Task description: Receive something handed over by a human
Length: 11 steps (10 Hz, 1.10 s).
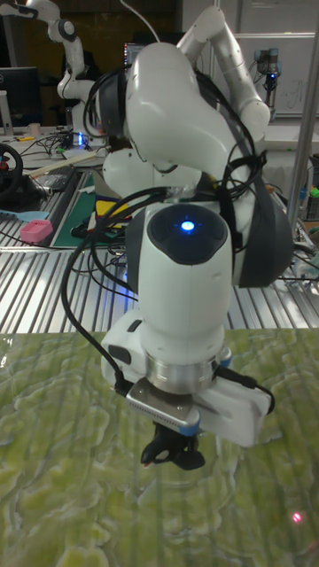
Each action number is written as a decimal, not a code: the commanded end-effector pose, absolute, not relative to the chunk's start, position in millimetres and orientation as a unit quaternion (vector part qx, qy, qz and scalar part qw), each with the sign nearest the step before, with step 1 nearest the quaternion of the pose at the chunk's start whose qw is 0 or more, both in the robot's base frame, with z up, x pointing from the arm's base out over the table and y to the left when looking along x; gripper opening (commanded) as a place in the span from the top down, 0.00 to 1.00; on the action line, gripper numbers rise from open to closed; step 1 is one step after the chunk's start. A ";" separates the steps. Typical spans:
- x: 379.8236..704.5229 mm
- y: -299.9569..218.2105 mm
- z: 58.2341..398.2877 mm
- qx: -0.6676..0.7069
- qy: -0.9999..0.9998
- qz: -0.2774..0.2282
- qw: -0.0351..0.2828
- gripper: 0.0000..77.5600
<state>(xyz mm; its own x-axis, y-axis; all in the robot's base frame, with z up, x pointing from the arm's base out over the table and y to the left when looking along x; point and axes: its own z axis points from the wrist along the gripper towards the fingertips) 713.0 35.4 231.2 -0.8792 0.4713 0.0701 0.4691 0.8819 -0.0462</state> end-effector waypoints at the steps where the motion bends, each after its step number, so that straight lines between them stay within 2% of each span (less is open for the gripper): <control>1: 742.5 23.1 245.7 -0.166 -0.986 0.029 0.018 0.98; 8: 742.5 23.1 245.7 -0.153 -0.988 0.018 -0.004 0.98; 11: 742.5 23.1 245.7 -0.146 -0.989 0.012 -0.003 0.98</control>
